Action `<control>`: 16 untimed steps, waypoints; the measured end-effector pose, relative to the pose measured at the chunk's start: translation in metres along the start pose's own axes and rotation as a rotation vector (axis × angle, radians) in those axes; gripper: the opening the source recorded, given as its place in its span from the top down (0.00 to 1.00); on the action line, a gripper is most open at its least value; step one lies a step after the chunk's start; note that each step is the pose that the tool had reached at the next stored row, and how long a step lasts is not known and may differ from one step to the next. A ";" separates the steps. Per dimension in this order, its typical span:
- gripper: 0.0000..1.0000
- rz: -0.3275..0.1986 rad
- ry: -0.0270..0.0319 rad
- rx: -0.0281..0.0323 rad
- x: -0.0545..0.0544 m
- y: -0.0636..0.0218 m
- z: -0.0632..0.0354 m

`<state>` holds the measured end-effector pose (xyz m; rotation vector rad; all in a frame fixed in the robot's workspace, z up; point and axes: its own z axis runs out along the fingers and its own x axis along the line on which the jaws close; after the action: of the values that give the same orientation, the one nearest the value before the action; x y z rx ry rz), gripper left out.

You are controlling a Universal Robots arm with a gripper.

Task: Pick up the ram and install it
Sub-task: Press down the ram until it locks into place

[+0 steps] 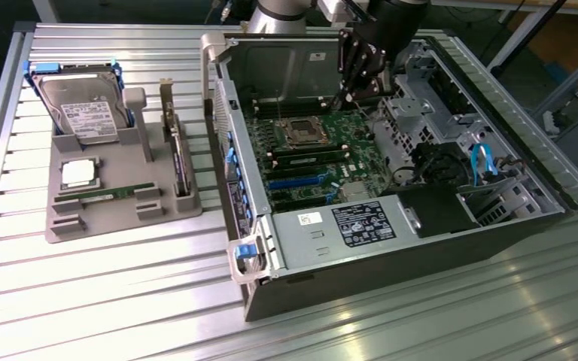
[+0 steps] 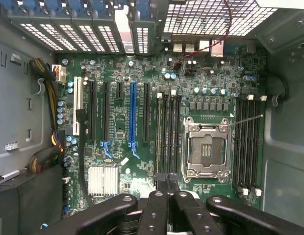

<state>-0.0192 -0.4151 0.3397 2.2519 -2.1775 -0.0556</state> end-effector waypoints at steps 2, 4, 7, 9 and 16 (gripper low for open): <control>0.90 0.000 0.0000 0.0000 0.000 0.0000 0.0000; 0.90 0.000 0.0000 0.0000 0.000 0.0000 0.0000; 0.90 0.000 0.0000 0.0000 0.000 0.0000 0.0000; 0.90 0.000 0.0000 0.0000 0.000 0.0000 0.0000; 0.90 0.090 -0.0029 0.0018 0.000 0.0001 0.0002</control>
<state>-0.0193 -0.4151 0.3395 2.1530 -2.2777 -0.0563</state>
